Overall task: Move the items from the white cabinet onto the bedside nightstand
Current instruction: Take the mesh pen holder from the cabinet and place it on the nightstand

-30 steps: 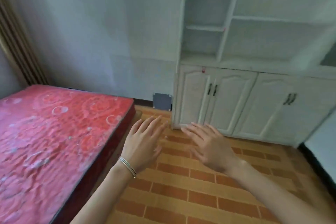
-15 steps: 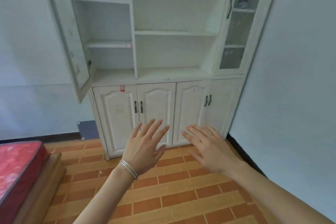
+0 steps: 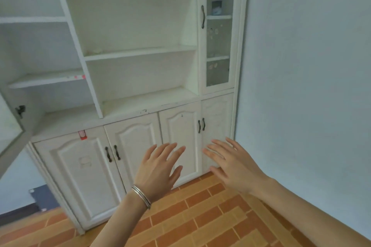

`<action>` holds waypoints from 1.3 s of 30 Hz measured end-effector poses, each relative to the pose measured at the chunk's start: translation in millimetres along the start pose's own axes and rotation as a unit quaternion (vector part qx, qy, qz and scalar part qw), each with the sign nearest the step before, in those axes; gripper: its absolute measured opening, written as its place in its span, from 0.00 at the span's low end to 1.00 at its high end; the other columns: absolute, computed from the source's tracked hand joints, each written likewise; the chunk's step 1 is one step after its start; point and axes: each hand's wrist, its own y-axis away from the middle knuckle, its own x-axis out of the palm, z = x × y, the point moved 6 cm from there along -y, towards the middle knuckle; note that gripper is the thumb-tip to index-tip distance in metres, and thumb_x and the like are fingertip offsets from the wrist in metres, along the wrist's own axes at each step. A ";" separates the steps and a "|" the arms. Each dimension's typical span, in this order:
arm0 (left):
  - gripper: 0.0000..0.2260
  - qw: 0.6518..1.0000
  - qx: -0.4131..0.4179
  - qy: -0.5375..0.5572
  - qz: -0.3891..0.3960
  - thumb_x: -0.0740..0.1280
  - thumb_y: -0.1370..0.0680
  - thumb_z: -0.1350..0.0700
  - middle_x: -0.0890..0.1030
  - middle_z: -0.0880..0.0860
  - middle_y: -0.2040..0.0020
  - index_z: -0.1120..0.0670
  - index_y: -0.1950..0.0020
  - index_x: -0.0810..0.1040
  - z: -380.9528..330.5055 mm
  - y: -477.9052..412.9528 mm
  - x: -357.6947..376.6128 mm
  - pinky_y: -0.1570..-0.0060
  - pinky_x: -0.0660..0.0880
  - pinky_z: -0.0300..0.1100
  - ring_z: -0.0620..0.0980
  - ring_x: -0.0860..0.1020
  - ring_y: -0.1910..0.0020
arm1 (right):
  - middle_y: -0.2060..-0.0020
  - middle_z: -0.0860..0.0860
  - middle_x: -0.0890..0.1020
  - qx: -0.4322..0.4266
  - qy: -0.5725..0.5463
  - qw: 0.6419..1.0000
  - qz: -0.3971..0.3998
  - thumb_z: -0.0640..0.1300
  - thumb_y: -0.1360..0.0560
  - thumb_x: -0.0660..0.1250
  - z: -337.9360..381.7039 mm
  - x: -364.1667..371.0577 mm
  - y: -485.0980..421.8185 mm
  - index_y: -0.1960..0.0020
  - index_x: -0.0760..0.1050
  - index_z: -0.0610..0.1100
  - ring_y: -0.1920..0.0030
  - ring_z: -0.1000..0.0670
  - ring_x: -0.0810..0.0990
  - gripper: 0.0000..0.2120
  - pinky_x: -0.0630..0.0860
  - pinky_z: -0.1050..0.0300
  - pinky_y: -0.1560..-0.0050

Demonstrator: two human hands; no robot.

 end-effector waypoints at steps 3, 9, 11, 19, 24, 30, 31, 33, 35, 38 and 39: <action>0.22 1.000 0.002 -0.002 -0.020 0.55 0.25 0.45 0.80 0.51 0.42 0.49 0.35 0.74 22.3 -58.5 19.2 0.44 0.74 0.53 0.53 0.79 0.45 | 0.39 0.51 0.78 0.002 0.028 1.000 -0.006 0.56 0.23 0.53 -42.9 14.9 -40.6 0.33 0.71 0.49 0.36 0.50 0.73 0.23 0.63 0.48 0.32; 0.22 0.996 0.025 0.008 -0.085 0.55 0.25 0.47 0.80 0.51 0.43 0.51 0.35 0.74 56.8 -186.0 26.9 0.46 0.75 0.50 0.52 0.79 0.46 | 0.39 0.48 0.78 0.000 0.060 0.997 -0.050 0.54 0.23 0.53 -133.0 17.2 -134.5 0.34 0.72 0.46 0.37 0.48 0.74 0.23 0.67 0.45 0.35; 0.22 0.995 0.030 0.009 -0.097 0.55 0.25 0.47 0.78 0.52 0.40 0.51 0.33 0.72 65.8 -218.9 34.4 0.43 0.74 0.52 0.54 0.77 0.43 | 0.38 0.47 0.77 -0.001 0.059 0.995 -0.077 0.52 0.22 0.53 -155.0 16.0 -157.9 0.34 0.72 0.45 0.35 0.47 0.73 0.22 0.68 0.44 0.34; 0.24 0.997 0.020 -0.025 -0.069 0.53 0.24 0.46 0.73 0.54 0.32 0.48 0.29 0.64 99.0 -296.1 114.2 0.36 0.66 0.56 0.56 0.71 0.33 | 0.34 0.47 0.74 -0.022 0.058 0.995 -0.073 0.52 0.20 0.46 -227.0 89.2 -217.6 0.32 0.71 0.45 0.32 0.46 0.69 0.24 0.65 0.42 0.33; 0.24 0.997 -0.001 -0.039 -0.062 0.54 0.25 0.47 0.73 0.54 0.32 0.49 0.29 0.66 122.9 -355.3 156.5 0.36 0.68 0.56 0.56 0.71 0.33 | 0.33 0.47 0.72 -0.038 0.070 0.995 -0.051 0.51 0.22 0.53 -284.0 144.2 -263.1 0.31 0.69 0.45 0.31 0.46 0.67 0.22 0.63 0.45 0.31; 0.23 0.993 -0.022 -0.071 -0.092 0.55 0.25 0.48 0.74 0.55 0.34 0.49 0.30 0.69 159.3 -462.9 165.9 0.37 0.68 0.55 0.57 0.72 0.35 | 0.34 0.45 0.74 -0.057 0.073 0.992 -0.088 0.50 0.23 0.53 -367.4 153.9 -361.7 0.32 0.71 0.44 0.32 0.45 0.69 0.22 0.64 0.44 0.32; 0.23 0.991 -0.030 -0.077 -0.102 0.55 0.25 0.48 0.74 0.55 0.34 0.50 0.30 0.69 166.7 -479.7 166.1 0.37 0.68 0.55 0.57 0.72 0.34 | 0.35 0.45 0.74 -0.067 0.075 0.991 -0.092 0.50 0.23 0.53 -378.0 156.4 -378.7 0.33 0.71 0.44 0.32 0.45 0.69 0.23 0.64 0.44 0.32; 0.24 0.989 -0.046 -0.082 -0.118 0.55 0.25 0.48 0.74 0.55 0.33 0.50 0.30 0.69 177.6 -507.4 170.5 0.37 0.68 0.55 0.57 0.71 0.34 | 0.35 0.45 0.74 -0.081 0.082 0.988 -0.100 0.50 0.23 0.53 -396.4 164.9 -408.9 0.33 0.71 0.43 0.32 0.45 0.69 0.23 0.61 0.45 0.32; 0.24 0.988 -0.046 -0.084 -0.123 0.55 0.25 0.48 0.74 0.55 0.33 0.51 0.30 0.70 184.0 -528.4 182.3 0.37 0.68 0.55 0.57 0.71 0.34 | 0.35 0.45 0.74 -0.088 0.082 0.987 -0.111 0.50 0.23 0.53 -410.3 177.0 -431.8 0.33 0.71 0.43 0.33 0.45 0.69 0.23 0.60 0.46 0.32; 0.24 0.990 -0.042 -0.086 -0.107 0.54 0.25 0.48 0.74 0.55 0.34 0.51 0.30 0.70 194.7 -552.8 210.2 0.37 0.68 0.56 0.57 0.71 0.34 | 0.36 0.44 0.75 -0.093 0.069 0.987 -0.112 0.50 0.24 0.54 -423.5 206.1 -452.4 0.34 0.72 0.42 0.33 0.45 0.70 0.22 0.60 0.46 0.32; 0.24 0.990 -0.043 -0.089 -0.099 0.54 0.25 0.48 0.74 0.55 0.34 0.51 0.30 0.70 199.7 -561.2 220.2 0.37 0.68 0.56 0.57 0.71 0.34 | 0.36 0.44 0.75 -0.098 0.069 0.987 -0.109 0.50 0.24 0.54 -427.5 216.9 -458.2 0.34 0.72 0.42 0.33 0.45 0.70 0.23 0.62 0.45 0.31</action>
